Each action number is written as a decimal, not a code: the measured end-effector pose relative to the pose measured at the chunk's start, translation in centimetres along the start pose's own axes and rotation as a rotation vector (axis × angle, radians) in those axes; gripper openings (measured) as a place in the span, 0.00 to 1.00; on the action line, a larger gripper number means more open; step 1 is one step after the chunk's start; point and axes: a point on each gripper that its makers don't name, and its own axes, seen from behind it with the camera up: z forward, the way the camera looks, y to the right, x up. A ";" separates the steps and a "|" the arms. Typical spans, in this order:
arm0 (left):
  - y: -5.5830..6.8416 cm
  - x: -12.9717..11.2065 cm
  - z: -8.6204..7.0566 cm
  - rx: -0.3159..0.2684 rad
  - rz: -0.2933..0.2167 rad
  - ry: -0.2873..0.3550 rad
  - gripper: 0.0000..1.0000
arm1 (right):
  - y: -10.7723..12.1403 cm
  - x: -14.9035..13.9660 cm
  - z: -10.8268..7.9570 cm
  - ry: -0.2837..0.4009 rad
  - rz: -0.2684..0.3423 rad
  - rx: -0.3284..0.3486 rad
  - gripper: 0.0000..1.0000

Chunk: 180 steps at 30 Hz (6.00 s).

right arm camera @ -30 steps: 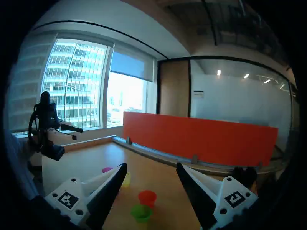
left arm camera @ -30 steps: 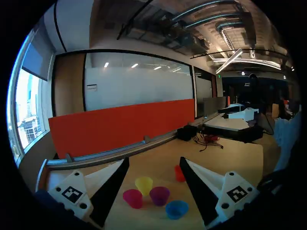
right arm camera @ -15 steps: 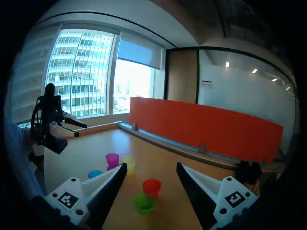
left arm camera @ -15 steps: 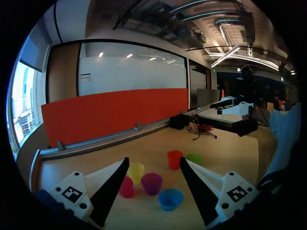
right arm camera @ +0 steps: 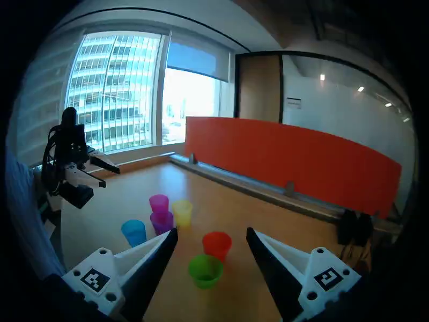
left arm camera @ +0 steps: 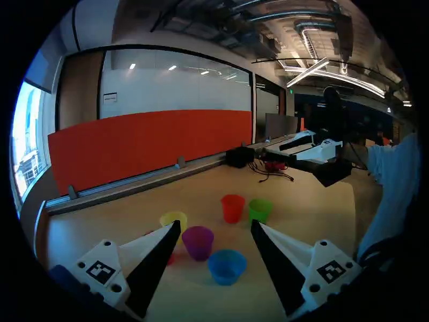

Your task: Pour water

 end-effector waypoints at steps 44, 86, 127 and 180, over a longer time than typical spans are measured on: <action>2.2 -15.4 3.3 -0.052 -0.032 -0.296 0.98 | -1.1 -14.2 5.9 -0.265 -0.046 0.064 1.00; 3.1 -15.7 7.9 -0.087 -0.019 -0.308 0.98 | -0.7 -16.3 10.6 -0.298 -0.026 0.080 1.00; 3.1 -13.4 7.5 -0.088 -0.004 -0.254 0.87 | -1.4 -14.0 10.6 -0.233 -0.032 0.084 0.92; -0.9 4.2 3.0 0.074 0.098 0.113 0.87 | -5.9 3.3 8.1 0.176 -0.047 0.078 0.92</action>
